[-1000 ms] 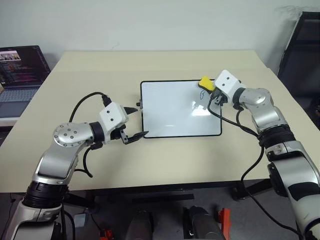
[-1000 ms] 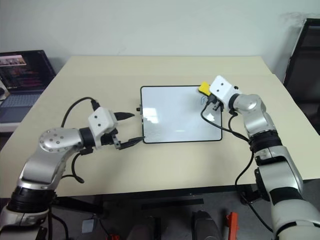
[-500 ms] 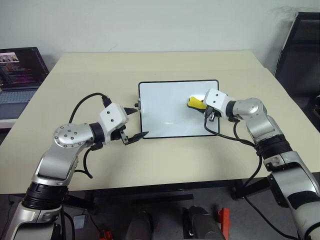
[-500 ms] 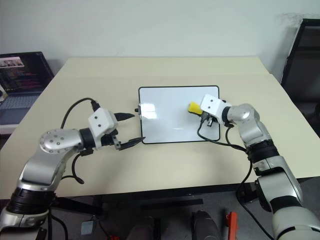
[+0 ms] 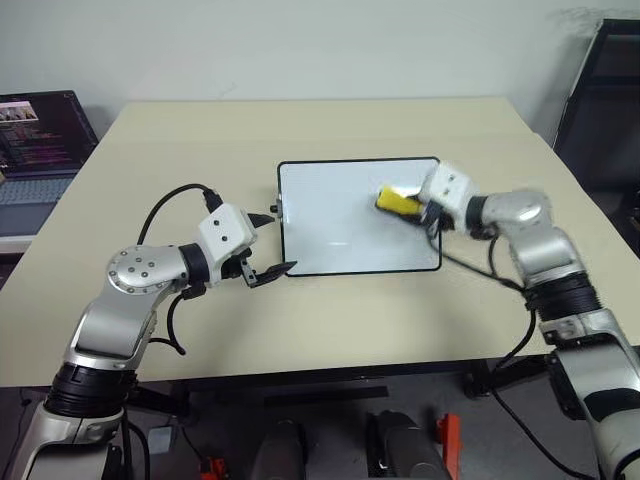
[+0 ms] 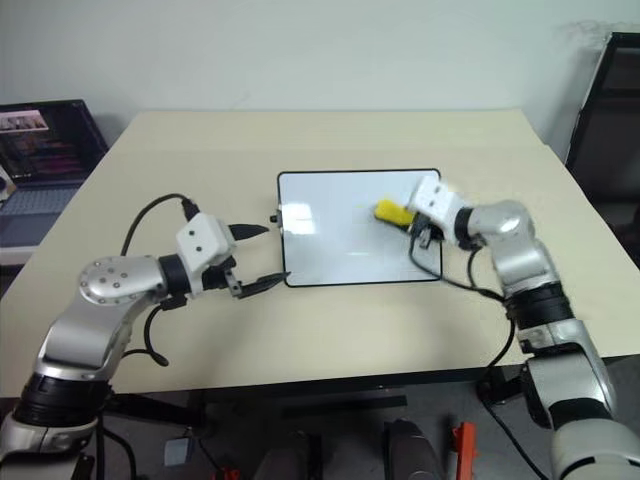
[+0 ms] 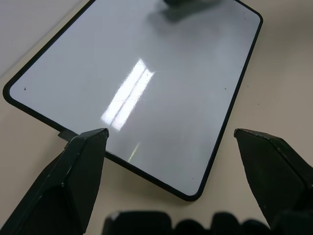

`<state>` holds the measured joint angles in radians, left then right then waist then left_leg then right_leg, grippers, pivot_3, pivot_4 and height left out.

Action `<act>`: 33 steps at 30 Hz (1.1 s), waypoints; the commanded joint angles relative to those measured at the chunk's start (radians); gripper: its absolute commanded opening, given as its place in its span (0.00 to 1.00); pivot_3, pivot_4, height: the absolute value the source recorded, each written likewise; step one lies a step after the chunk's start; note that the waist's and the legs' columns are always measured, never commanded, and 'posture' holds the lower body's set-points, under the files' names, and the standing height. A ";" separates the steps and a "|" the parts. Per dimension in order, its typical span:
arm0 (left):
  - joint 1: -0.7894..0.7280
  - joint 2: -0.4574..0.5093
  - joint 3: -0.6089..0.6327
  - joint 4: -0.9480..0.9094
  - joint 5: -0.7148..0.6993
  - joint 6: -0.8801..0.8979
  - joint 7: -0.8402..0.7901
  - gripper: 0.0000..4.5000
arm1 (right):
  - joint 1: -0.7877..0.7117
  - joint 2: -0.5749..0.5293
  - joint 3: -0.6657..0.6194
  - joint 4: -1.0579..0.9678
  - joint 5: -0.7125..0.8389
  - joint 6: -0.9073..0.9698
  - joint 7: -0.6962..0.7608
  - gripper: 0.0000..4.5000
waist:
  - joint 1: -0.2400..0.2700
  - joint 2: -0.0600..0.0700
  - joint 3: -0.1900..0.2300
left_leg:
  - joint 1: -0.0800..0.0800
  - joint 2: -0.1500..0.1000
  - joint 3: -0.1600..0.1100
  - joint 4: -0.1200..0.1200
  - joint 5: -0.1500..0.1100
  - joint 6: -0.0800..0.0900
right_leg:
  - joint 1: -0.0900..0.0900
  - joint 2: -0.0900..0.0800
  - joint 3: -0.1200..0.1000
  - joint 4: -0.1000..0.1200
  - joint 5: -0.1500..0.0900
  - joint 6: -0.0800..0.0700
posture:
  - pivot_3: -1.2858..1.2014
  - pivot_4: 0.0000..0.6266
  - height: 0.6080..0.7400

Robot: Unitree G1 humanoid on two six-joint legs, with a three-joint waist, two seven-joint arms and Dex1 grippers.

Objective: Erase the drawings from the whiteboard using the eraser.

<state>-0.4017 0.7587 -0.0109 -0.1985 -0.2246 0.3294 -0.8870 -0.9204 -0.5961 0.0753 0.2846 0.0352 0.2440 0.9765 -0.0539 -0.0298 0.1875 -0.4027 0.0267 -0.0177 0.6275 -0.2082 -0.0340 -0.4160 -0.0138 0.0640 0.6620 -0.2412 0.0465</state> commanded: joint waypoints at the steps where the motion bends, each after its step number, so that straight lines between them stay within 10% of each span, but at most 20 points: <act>1: -0.054 -0.013 0.028 -0.042 -0.051 0.044 0.000 1.00 | -0.077 -0.085 -0.178 -0.092 0.134 0.083 -0.005 0.24 | 0.003 0.000 0.000 | 0.000 0.000 0.000 0.000 0.000 0.000 | 0.000 0.000 -0.001 0.000 0.000 0.000 | 0.52 0.24 1.00; 9: -0.146 -0.237 -0.143 -0.062 -0.090 0.175 0.042 1.00 | 0.187 -0.332 -0.286 0.029 0.067 0.179 -0.102 0.24 | 0.034 -0.003 -0.002 | 0.000 -0.002 -0.003 0.000 -0.001 0.000 | 0.010 -0.003 -0.004 -0.016 0.000 0.001 | 0.52 0.24 1.00; 17: -0.232 -0.467 -0.336 0.150 0.036 0.033 0.064 1.00 | 0.358 -0.308 -0.278 0.175 0.040 0.278 -0.248 0.24 | 0.007 0.002 -0.002 | 0.003 -0.003 0.003 0.000 -0.002 0.002 | 0.009 -0.002 0.003 -0.014 0.003 0.006 | 0.52 0.24 1.00; 28: -0.242 -0.510 -0.362 0.188 0.073 -0.011 0.037 1.00 | 0.315 -0.261 -0.225 0.367 0.029 0.239 -0.285 0.24 | -0.002 0.003 -0.002 | 0.003 -0.003 0.005 0.000 -0.002 0.002 | 0.009 -0.002 0.006 -0.015 0.004 0.008 | 0.52 0.24 1.00; 33: -0.231 -0.493 -0.351 0.176 0.074 -0.005 0.041 1.00 | 0.306 -0.263 -0.211 0.381 0.025 0.232 -0.268 0.59 | -0.002 0.003 -0.002 | 0.003 -0.003 0.004 0.000 -0.002 0.002 | 0.009 -0.002 0.006 -0.015 0.004 0.008 | 0.52 0.24 1.00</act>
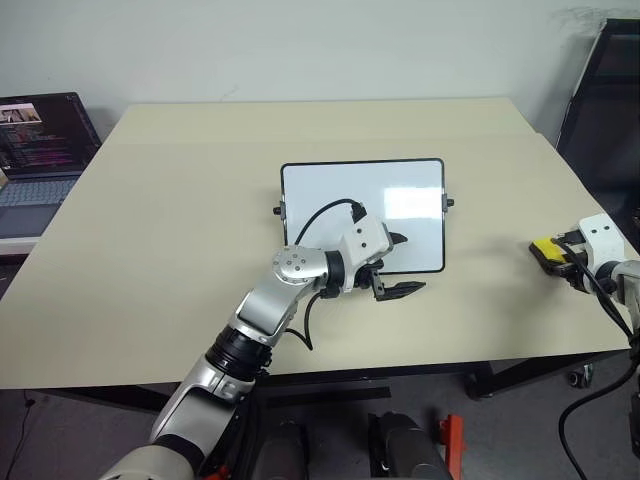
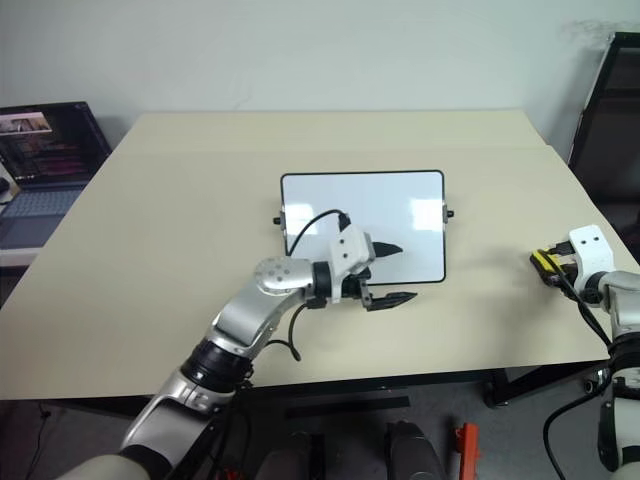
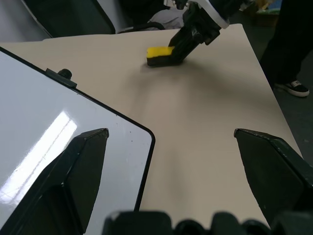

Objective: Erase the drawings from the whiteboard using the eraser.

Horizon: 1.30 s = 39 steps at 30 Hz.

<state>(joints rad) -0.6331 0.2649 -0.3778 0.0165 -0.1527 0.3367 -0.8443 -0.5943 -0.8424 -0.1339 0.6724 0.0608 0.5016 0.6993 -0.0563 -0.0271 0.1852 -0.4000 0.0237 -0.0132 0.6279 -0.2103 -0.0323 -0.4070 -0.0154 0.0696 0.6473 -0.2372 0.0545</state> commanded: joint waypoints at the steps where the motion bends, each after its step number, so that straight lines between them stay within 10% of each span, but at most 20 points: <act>1: 0.001 0.002 0.017 -0.039 0.002 -0.013 0.000 1.00 | -0.023 -0.017 -0.002 -0.005 0.000 -0.026 0.010 0.68 | 0.000 0.000 0.000 | 0.000 0.000 0.000 0.000 0.000 0.000 | 0.000 0.000 0.000 0.000 0.000 0.000 | 0.52 0.24 1.00; 6: 0.005 0.010 0.042 -0.043 -0.001 -0.018 0.021 1.00 | -0.023 -0.051 -0.006 -0.048 -0.001 -0.030 0.043 0.99 | 0.000 0.000 0.000 | 0.000 0.000 0.000 0.000 0.000 0.000 | 0.000 0.000 0.000 0.000 0.000 0.000 | 0.52 0.24 1.00; 20: 0.084 0.082 0.609 0.022 -0.007 -0.140 0.518 1.00 | -0.095 0.259 -0.164 -0.062 0.146 -0.411 -0.131 0.99 | 0.000 0.000 0.000 | 0.000 0.002 0.000 0.000 0.000 0.000 | 0.001 0.001 0.000 0.000 0.001 0.000 | 0.52 0.24 1.00; 39: 0.161 0.006 0.609 0.507 0.085 -0.527 0.688 1.00 | -0.068 0.444 -0.153 0.170 0.138 -0.709 -0.225 0.99 | 0.023 -0.001 0.000 | -0.001 -0.001 0.000 0.001 0.000 0.000 | 0.001 -0.002 -0.001 -0.001 0.005 -0.002 | 0.52 0.24 1.00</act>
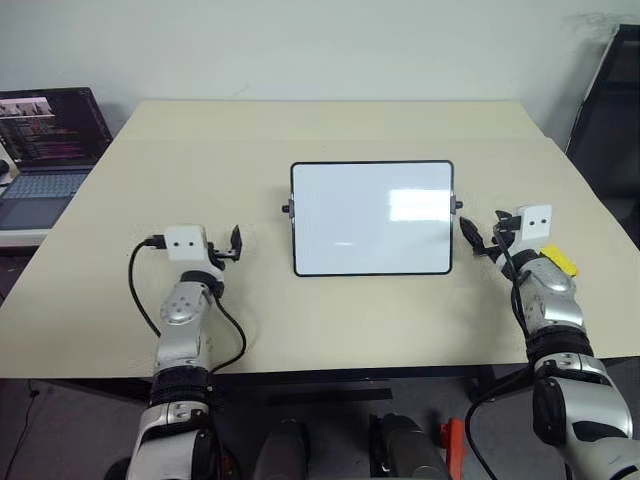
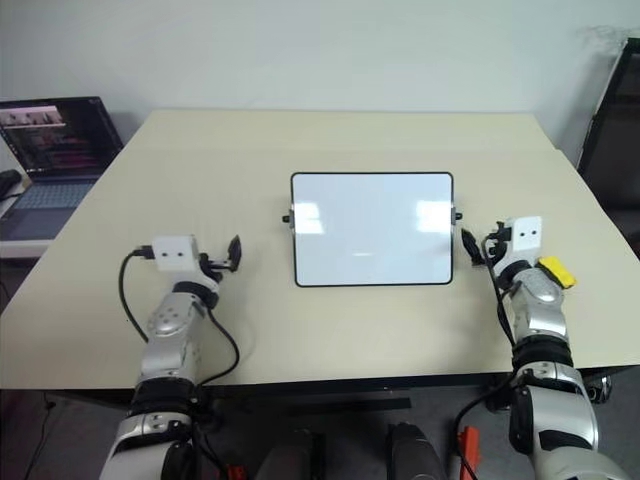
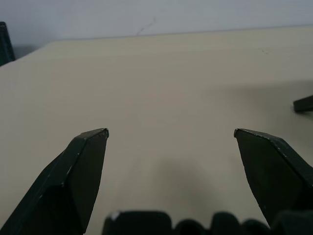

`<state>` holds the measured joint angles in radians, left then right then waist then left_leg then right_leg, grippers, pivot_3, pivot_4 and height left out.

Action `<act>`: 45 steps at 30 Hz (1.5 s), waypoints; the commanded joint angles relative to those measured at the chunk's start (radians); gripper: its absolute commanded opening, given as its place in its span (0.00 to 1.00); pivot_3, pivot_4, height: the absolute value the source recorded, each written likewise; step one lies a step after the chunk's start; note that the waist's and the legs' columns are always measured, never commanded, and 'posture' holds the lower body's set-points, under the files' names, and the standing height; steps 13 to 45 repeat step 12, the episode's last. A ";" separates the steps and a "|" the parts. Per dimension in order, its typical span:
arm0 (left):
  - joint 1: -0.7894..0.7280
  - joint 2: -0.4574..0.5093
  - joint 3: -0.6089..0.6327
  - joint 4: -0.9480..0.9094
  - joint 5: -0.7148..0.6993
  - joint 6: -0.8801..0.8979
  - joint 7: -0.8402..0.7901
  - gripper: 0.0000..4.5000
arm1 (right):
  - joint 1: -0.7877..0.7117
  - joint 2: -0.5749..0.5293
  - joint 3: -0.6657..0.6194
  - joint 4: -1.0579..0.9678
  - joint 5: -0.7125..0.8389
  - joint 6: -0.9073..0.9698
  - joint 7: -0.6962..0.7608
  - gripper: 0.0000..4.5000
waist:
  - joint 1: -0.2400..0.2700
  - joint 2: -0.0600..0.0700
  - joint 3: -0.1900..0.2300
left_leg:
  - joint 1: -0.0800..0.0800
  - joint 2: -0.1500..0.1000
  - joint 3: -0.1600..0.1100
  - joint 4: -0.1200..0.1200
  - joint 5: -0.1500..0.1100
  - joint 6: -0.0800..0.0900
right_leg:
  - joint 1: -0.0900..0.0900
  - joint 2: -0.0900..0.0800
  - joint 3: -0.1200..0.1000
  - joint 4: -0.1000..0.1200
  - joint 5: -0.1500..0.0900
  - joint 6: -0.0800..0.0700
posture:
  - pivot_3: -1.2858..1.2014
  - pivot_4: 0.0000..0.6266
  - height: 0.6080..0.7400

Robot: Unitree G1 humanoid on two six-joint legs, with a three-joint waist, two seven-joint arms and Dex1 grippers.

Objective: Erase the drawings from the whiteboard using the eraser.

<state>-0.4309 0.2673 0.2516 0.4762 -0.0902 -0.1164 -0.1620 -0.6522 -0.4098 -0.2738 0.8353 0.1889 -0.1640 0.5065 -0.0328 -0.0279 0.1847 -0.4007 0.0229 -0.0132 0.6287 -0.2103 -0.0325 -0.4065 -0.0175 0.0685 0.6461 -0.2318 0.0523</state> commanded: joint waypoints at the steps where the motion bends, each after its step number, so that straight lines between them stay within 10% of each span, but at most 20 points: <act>1: -0.056 0.004 -0.023 0.072 0.023 -0.084 0.009 1.00 | -0.014 0.019 -0.019 0.009 0.019 -0.046 -0.037 0.99 | 0.000 0.000 0.000 | 0.000 0.000 0.000 0.000 0.000 0.000 | 0.000 0.000 0.000 0.000 0.000 0.000 | 0.52 0.24 1.00; 45: -0.085 0.009 -0.041 0.150 0.034 -0.135 0.041 1.00 | -0.020 0.047 -0.028 0.046 0.022 -0.052 -0.135 0.99 | -0.002 0.000 0.000 | 0.000 0.000 0.000 0.000 0.000 0.000 | 0.000 0.000 0.000 0.000 0.000 0.000 | 0.52 0.24 1.00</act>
